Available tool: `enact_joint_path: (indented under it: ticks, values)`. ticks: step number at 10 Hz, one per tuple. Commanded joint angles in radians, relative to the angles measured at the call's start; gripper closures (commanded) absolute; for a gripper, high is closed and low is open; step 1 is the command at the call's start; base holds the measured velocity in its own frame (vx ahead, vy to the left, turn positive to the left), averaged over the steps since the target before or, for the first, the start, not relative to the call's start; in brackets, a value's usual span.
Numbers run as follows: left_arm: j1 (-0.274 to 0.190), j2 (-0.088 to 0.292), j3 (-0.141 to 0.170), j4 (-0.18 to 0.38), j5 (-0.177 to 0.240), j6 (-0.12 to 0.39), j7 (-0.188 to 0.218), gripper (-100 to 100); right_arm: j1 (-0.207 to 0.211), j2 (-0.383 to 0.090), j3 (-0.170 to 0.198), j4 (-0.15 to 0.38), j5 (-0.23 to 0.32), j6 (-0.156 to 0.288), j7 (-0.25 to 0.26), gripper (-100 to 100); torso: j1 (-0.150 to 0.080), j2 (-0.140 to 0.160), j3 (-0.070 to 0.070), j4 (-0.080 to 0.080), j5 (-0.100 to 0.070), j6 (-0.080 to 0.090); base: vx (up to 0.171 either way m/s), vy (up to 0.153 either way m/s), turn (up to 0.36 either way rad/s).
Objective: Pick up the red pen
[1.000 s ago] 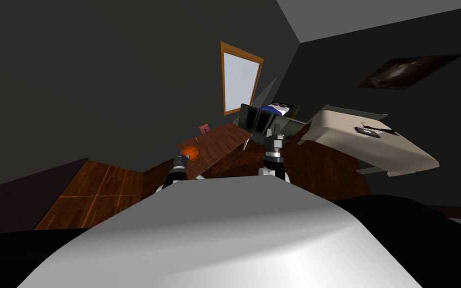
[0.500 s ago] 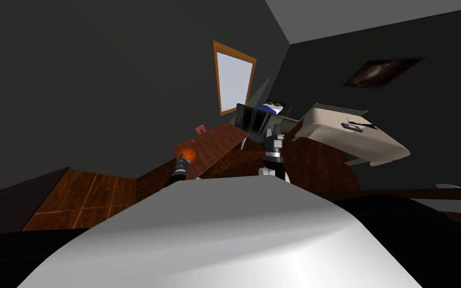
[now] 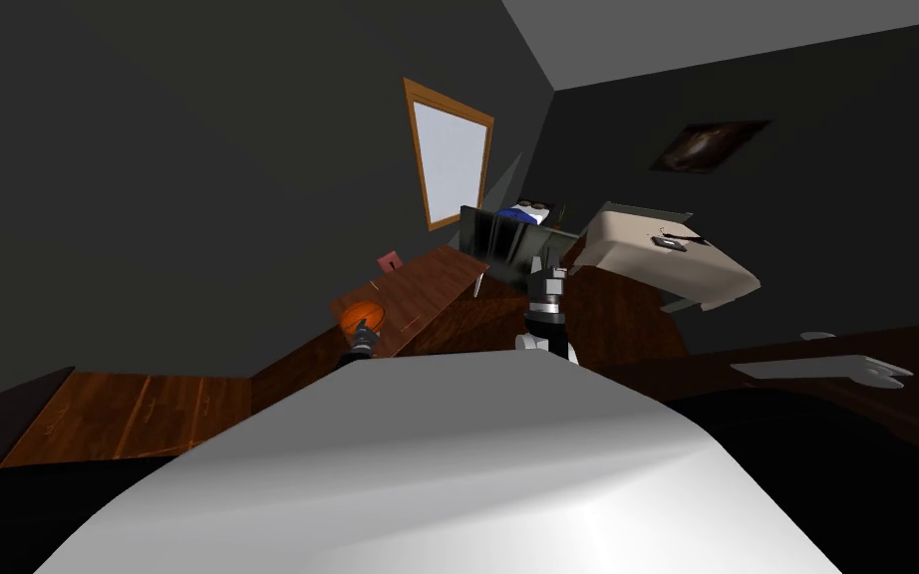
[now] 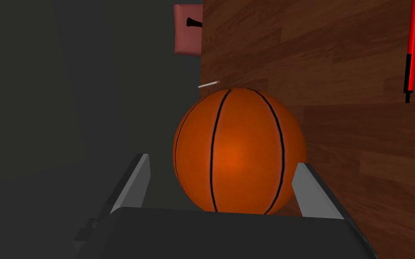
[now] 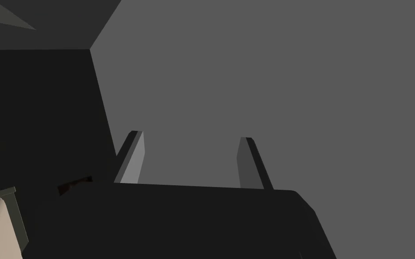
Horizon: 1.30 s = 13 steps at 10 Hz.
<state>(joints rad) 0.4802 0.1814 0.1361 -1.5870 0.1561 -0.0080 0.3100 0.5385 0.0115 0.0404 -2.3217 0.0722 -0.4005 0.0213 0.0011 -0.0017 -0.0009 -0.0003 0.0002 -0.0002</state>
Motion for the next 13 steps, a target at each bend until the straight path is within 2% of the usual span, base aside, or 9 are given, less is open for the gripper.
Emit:
enact_joint_path:
  ticks: [1,4,6,7,8,9,10,11,13]
  values:
    - [0.008,0.006,0.006,0.008,0.01,0.038,0.013,-100,0.0,0.0,0.0,0.0,0.0,0.0,0.0,0,0.0,0.0,0.0,0.0,0.0,0.0,0.017,0.009,-0.108]
    - [-0.019,0.017,0.033,0.094,0.04,0.121,0.045,-100,0.0,0.0,0.0,0.0,0.0,0.0,0.0,0,-0.001,0.0,0.0,0.0,0.0,-0.001,0.022,0.003,-0.179]
    - [-0.019,0.017,0.033,0.122,0.04,0.121,0.045,-100,0.0,0.0,0.0,0.0,0.0,0.0,0.0,0,0.0,0.0,0.0,0.0,0.0,-0.001,0.013,0.007,-0.044]
    - [-0.034,0.023,0.047,0.163,0.057,0.163,0.059,-100,0.0,0.0,0.0,0.0,0.0,0.0,0.0,0,-0.001,0.0,0.0,0.0,0.0,-0.001,0.018,-0.001,-0.204]
    - [-0.034,0.023,0.047,0.179,0.057,0.163,0.059,-100,0.0,0.0,0.0,0.0,0.0,0.0,0.0,0,-0.001,0.0,0.0,0.0,0.0,0.0,0.021,0.005,-0.13]
    - [-0.049,0.03,0.062,0.221,0.073,0.205,0.073,-100,0.0,0.0,0.0,0.0,0.0,0.0,0.0,0,-0.001,0.0,0.0,0.0,0.0,-0.001,0.03,0.004,-0.21]
    - [-0.049,0.03,0.062,0.235,0.073,0.205,0.073,-100,0.0,0.0,0.0,0.0,0.0,0.0,0.0,0,0.0,-0.001,0.0,0.0,0.0,0.0,0.028,0.009,-0.098]
    - [-0.066,0.038,0.077,0.265,0.091,0.248,0.085,-100,0.0,0.0,0.0,0.0,0.0,0.0,0.0,0,0.0,-0.001,0.0,0.0,0.0,-0.001,0.032,0.006,-0.186]
    - [-0.066,0.038,0.077,0.293,0.091,0.248,0.085,-100,0.0,0.0,0.0,0.0,0.0,0.0,0.0,0,0.0,-0.001,-0.001,0.0,0.0,-0.001,0.019,0.006,-0.052]
